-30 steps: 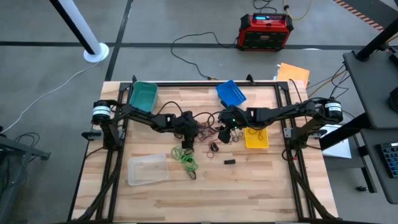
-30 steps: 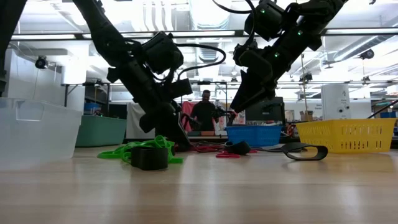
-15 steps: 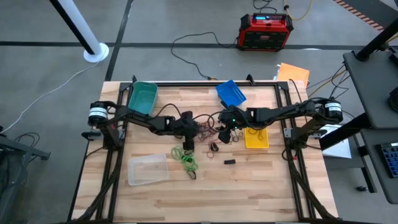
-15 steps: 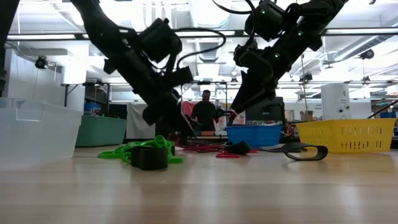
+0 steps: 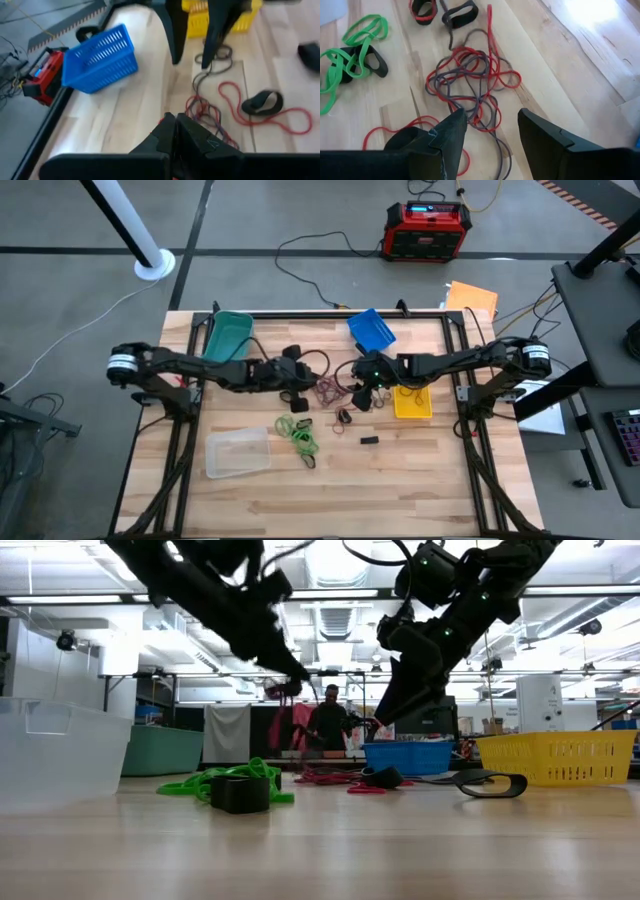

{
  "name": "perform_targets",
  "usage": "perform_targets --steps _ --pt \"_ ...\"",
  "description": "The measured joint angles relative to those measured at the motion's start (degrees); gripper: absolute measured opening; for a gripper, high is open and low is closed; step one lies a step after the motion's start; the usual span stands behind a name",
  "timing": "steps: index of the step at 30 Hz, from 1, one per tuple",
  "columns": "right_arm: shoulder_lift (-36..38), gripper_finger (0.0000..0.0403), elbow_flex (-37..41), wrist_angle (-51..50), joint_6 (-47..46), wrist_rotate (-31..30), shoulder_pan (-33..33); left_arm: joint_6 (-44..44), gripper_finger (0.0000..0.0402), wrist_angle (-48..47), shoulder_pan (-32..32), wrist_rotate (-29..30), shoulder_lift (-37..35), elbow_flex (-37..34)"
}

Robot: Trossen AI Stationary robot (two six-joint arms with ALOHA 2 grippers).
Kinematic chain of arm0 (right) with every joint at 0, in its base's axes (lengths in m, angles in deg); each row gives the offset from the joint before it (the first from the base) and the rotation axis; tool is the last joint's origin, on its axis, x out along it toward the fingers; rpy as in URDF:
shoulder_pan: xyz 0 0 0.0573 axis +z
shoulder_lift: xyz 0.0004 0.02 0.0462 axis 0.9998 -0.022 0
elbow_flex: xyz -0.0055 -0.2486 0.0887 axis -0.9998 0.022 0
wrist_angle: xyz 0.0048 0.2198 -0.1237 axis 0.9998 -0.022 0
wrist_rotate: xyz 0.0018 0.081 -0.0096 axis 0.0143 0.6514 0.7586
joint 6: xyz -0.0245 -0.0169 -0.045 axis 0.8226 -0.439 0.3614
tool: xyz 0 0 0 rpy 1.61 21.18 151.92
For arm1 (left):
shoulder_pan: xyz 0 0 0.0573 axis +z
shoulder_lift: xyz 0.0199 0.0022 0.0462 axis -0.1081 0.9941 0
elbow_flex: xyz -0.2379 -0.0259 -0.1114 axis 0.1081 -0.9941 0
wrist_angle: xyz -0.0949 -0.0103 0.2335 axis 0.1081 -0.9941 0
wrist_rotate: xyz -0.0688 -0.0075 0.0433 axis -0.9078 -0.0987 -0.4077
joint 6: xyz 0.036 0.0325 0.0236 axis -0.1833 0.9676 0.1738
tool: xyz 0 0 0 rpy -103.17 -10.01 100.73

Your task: Sort rubber bands into baskets

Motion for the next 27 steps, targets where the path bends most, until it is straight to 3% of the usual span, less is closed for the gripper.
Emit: perform_targets --steps 6,18,24,27 --pt "0.0 0.0173 0.5 0.0 0.0 0.0 0.0 -7.6 0.0009 -5.7 1.3 0.8 -0.7 -0.1" --pt "0.0 0.0173 0.8 0.1 -0.3 0.0 0.3 -9.0 0.0109 -8.2 1.4 3.2 3.4 -0.3" --pt "0.0 0.0173 0.9 0.1 -0.4 0.0 0.3 -4.7 0.0122 -12.9 1.0 -8.5 3.6 -0.3" --pt "0.0 0.0173 0.9 0.1 -0.4 0.0 0.3 -4.4 0.0120 -15.2 0.8 -10.7 4.5 -0.3"
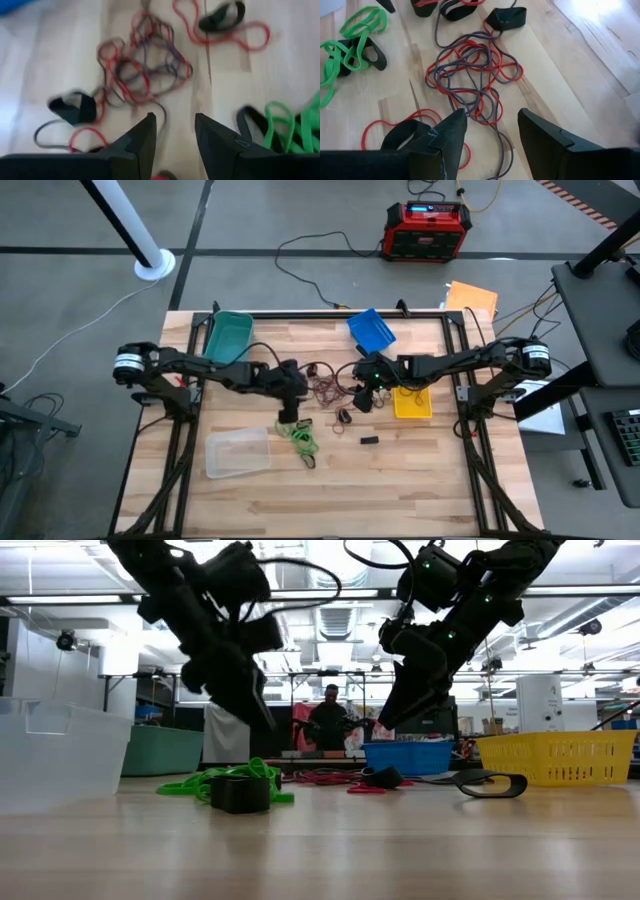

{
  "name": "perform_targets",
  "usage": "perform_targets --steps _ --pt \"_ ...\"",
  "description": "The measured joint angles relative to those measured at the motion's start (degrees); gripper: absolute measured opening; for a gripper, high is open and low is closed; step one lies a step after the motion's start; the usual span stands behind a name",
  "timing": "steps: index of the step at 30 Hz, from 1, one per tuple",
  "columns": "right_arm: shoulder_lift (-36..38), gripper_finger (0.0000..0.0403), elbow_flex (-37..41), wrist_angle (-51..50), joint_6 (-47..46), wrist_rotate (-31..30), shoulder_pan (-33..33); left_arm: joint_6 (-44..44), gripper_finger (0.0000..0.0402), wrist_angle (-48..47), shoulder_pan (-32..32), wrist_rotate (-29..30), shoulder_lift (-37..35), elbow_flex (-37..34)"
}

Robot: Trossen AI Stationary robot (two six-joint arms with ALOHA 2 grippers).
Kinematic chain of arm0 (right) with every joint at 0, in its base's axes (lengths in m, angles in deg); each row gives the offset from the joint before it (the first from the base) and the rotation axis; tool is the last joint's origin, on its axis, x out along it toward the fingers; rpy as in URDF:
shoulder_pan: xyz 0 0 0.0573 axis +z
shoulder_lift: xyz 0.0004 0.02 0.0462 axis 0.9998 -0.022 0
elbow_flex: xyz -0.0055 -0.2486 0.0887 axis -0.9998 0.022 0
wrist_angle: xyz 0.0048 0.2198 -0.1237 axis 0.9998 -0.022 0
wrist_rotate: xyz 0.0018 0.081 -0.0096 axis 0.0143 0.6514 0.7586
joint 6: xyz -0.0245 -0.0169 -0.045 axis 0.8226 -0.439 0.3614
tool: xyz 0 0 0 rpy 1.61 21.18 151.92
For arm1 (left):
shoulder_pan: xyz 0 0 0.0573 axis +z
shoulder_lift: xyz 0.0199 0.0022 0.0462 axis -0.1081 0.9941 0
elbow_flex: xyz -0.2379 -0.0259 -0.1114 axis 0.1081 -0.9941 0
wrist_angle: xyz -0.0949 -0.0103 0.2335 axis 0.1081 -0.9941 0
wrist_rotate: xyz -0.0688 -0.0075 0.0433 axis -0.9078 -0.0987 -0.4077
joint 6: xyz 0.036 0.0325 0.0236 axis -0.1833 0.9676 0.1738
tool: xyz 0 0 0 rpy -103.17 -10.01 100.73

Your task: Sort rubber bands into baskets

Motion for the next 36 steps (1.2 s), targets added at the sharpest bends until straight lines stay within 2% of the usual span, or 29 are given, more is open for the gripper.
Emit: perform_targets --steps 10,15,19,23,25,31,36 --pt "0.0 0.0173 0.0 0.4 0.0 0.0 0.0 3.2 0.0120 1.1 0.0 2.9 9.4 0.1" --pt "0.0 0.0173 0.0 0.7 0.0 0.0 0.0 4.4 0.0119 1.6 0.0 3.2 11.7 0.4" --pt "0.0 0.0173 0.0 1.2 0.0 -0.1 0.0 4.6 0.0102 1.7 0.0 4.0 11.3 0.4" --pt "0.0 0.0173 0.0 1.2 0.0 -0.1 0.0 5.4 0.0032 1.6 0.1 3.9 10.8 0.3" --pt "0.0 0.0173 0.0 1.2 0.0 -0.1 0.0 5.0 0.0009 1.7 0.5 4.3 10.7 0.3" --pt "0.0 0.0173 0.0 1.2 0.0 -0.1 0.0 4.2 0.0001 1.6 0.5 5.7 9.1 0.0" --pt "0.0 0.0173 0.0 1.2 0.0 -0.1 0.0 4.3 0.0000 2.6 0.2 5.8 3.3 0.0"
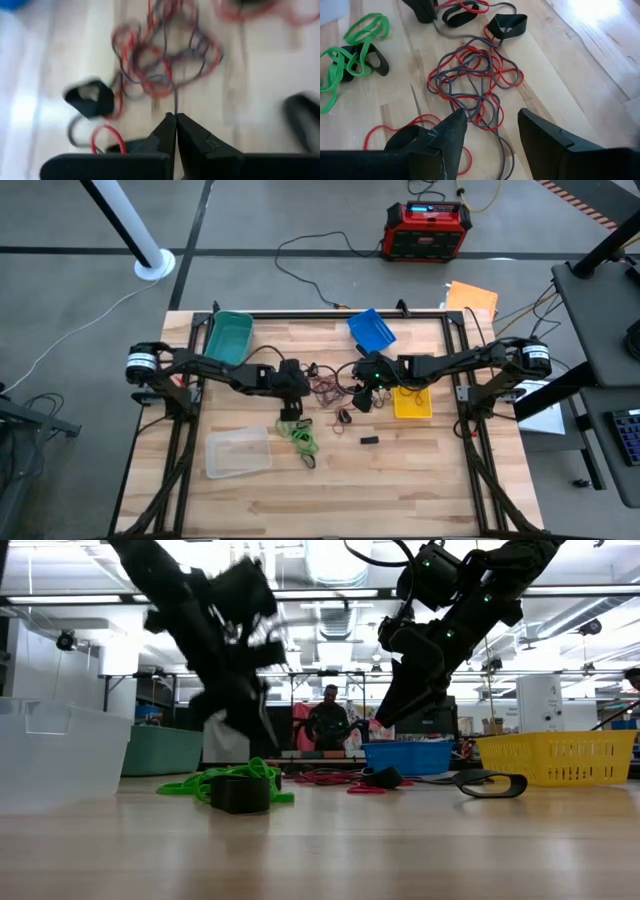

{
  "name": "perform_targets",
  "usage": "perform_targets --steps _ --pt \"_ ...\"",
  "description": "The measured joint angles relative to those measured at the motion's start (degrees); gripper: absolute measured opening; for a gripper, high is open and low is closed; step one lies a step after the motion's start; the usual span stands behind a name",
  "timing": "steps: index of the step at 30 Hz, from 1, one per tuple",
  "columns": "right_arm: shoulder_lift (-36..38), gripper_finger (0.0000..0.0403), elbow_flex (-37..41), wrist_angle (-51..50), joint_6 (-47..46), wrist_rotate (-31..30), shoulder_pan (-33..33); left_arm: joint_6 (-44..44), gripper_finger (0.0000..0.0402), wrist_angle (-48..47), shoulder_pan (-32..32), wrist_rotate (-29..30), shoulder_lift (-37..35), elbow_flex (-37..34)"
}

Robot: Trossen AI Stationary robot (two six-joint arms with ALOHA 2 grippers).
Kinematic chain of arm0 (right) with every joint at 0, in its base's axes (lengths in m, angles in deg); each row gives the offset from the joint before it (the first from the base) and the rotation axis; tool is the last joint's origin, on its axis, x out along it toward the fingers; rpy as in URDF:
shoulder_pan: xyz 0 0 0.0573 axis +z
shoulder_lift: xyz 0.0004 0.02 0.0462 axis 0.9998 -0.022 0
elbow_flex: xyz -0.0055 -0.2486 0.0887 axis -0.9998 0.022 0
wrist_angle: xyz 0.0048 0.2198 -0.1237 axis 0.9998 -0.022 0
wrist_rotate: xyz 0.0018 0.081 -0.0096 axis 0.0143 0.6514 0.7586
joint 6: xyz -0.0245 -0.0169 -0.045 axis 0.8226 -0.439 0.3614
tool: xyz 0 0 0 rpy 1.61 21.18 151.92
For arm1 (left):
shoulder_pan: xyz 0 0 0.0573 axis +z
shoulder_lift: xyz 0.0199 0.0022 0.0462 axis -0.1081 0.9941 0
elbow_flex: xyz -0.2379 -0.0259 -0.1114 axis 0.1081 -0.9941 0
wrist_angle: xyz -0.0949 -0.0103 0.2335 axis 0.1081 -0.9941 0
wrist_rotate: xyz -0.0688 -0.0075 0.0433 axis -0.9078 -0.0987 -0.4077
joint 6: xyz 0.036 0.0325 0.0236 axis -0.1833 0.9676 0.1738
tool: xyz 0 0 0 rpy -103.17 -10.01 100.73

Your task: Sort rubber bands into baskets

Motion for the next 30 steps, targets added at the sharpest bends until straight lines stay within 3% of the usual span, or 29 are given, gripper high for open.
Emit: perform_targets --steps 14,23,30 --pt "0.0 0.0173 0.7 0.0 0.0 0.0 0.0 0.9 0.0000 1.8 -0.5 -0.4 -17.8 0.0" --pt "0.0 0.0173 0.9 0.0 0.0 0.0 0.0 0.7 0.0000 1.2 -5.2 -0.7 -27.7 0.1" --pt "0.0 0.0173 0.9 0.1 0.1 0.0 0.0 -6.2 0.0000 -12.2 -11.3 -1.3 -34.4 3.7"
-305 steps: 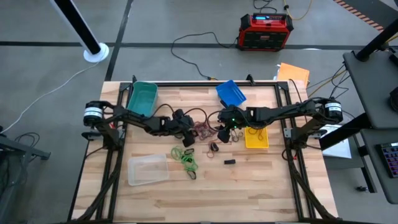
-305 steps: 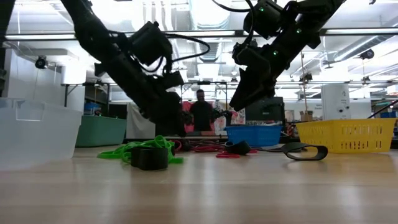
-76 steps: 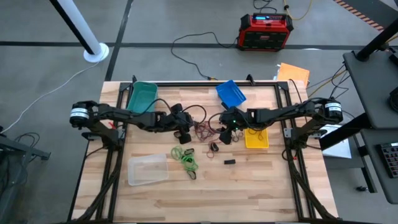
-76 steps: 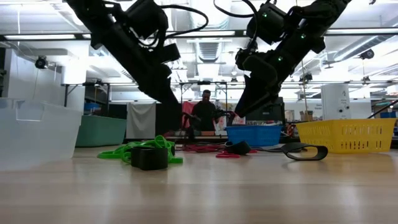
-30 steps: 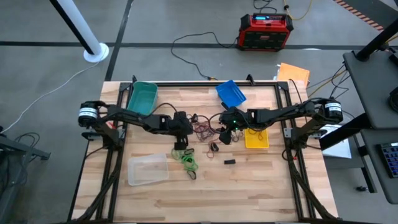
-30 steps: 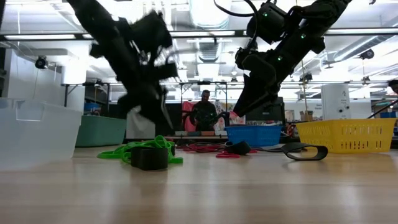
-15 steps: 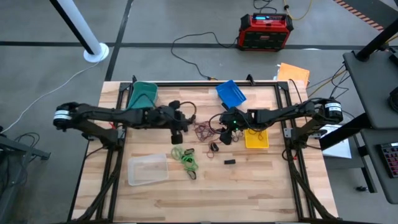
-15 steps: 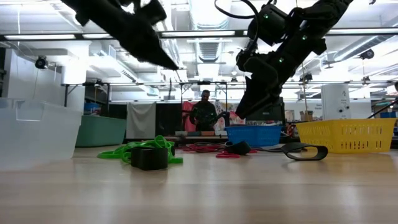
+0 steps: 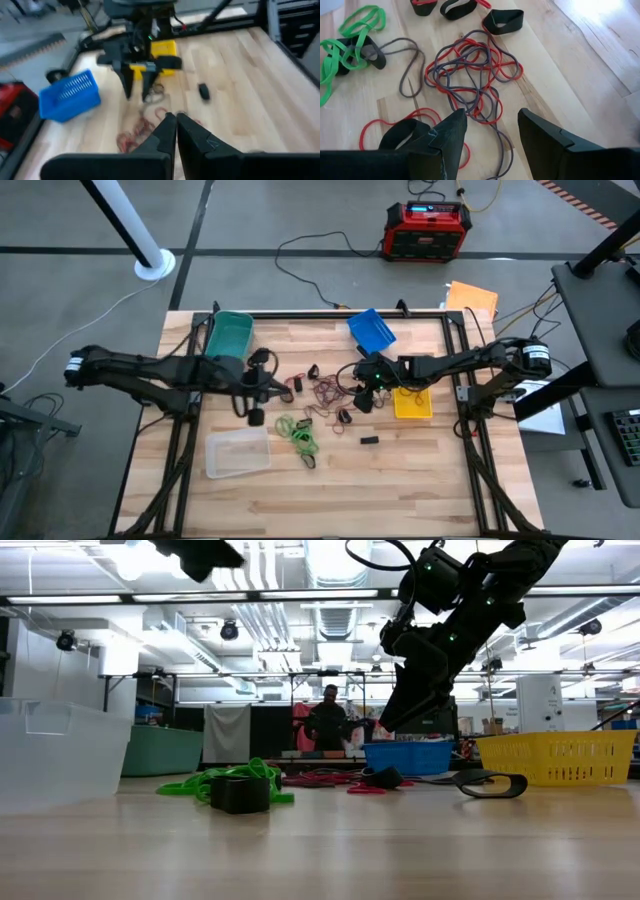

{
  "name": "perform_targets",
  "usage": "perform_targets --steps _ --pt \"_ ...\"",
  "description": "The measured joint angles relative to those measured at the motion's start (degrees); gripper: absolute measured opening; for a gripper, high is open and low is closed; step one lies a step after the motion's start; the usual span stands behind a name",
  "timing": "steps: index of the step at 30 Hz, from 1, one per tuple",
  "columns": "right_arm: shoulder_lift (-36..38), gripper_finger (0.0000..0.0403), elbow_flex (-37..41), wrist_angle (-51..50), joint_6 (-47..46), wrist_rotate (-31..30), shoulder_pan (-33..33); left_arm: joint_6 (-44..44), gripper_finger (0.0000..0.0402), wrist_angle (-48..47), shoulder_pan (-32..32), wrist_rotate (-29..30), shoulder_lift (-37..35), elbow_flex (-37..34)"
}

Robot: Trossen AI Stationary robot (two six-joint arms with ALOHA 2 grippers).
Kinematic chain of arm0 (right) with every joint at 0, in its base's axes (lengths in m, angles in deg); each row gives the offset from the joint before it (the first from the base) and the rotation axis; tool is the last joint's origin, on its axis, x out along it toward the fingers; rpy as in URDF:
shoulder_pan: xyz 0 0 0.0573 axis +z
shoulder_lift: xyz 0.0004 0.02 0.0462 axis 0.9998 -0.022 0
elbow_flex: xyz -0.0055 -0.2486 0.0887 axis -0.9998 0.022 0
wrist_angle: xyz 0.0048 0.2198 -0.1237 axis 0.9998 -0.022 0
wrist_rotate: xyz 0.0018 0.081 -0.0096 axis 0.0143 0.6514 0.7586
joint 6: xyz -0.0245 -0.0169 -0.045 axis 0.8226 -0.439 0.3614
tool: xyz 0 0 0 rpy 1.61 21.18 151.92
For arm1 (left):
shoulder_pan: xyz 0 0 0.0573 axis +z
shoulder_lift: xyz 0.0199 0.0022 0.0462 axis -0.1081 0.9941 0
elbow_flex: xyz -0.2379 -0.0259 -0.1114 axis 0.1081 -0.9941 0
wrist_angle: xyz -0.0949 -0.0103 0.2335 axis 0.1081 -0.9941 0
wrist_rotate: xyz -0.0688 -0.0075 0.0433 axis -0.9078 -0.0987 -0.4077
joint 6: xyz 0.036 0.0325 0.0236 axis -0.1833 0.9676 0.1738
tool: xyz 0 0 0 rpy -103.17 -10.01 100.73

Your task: Sort rubber bands into baskets

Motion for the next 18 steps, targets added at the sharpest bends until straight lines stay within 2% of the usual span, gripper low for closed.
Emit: perform_targets --steps 4,9,15,18 --pt "0.0 0.0173 0.0 0.2 0.3 0.0 0.0 -4.8 0.0000 -7.5 -2.7 3.5 -0.9 2.8" --pt "0.0 0.0173 0.0 1.6 0.6 -0.1 0.0 -5.1 0.0000 -6.7 -3.1 4.5 1.5 2.2" --pt "0.0 0.0173 0.0 1.9 1.0 -0.1 0.0 -4.4 0.0000 -0.9 -2.9 4.6 10.6 0.2" --pt "0.0 0.0173 0.0 1.9 0.9 -0.1 0.0 -8.8 0.0000 1.6 -2.6 5.4 16.5 0.2"
